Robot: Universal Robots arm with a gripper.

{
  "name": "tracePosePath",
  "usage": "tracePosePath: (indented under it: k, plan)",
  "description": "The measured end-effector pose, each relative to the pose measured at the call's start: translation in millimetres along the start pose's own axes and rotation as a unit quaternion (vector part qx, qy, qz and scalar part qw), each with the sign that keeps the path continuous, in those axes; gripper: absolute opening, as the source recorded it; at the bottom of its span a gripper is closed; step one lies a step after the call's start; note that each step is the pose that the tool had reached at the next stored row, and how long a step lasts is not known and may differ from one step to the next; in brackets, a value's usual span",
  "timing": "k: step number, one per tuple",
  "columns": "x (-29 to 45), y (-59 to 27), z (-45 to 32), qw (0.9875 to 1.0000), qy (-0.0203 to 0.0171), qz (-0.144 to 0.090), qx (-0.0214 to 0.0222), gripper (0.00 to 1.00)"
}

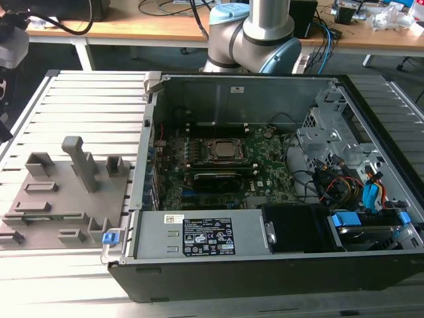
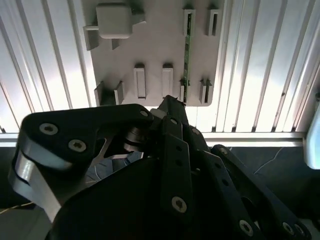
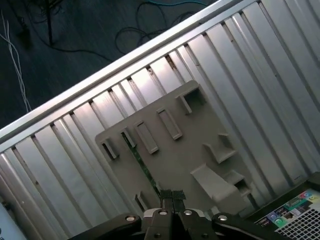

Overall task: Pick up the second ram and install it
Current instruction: 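Pick up the second ram and move it above second insertion slot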

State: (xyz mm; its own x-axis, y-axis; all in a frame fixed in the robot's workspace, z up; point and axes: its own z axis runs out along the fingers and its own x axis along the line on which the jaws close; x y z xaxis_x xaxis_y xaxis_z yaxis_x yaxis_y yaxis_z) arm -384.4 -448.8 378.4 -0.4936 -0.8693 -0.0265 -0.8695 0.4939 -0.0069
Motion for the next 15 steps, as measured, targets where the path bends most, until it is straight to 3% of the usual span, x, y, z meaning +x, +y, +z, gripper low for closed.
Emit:
tracePosePath:
  k: [3, 4, 7, 10, 14, 15]
  plan:
    - [0.0, 0.0, 0.0, 0.9994, -0.0002, -0.034, -0.0009, 0.11]
    - [0.0, 0.0, 0.0, 0.9986, -0.0003, -0.053, -0.0014, 0.11]
    - [0.0, 0.0, 0.0, 0.9970, -0.0005, -0.077, -0.0021, 0.11]
    - [0.0, 0.0, 0.0, 0.9944, -0.0007, -0.106, -0.0028, 0.11]
    - [0.0, 0.0, 0.0, 0.9888, -0.0010, -0.149, -0.0040, 0.11]
    - [0.0, 0.0, 0.0, 0.9852, -0.0012, -0.171, -0.0046, 0.11]
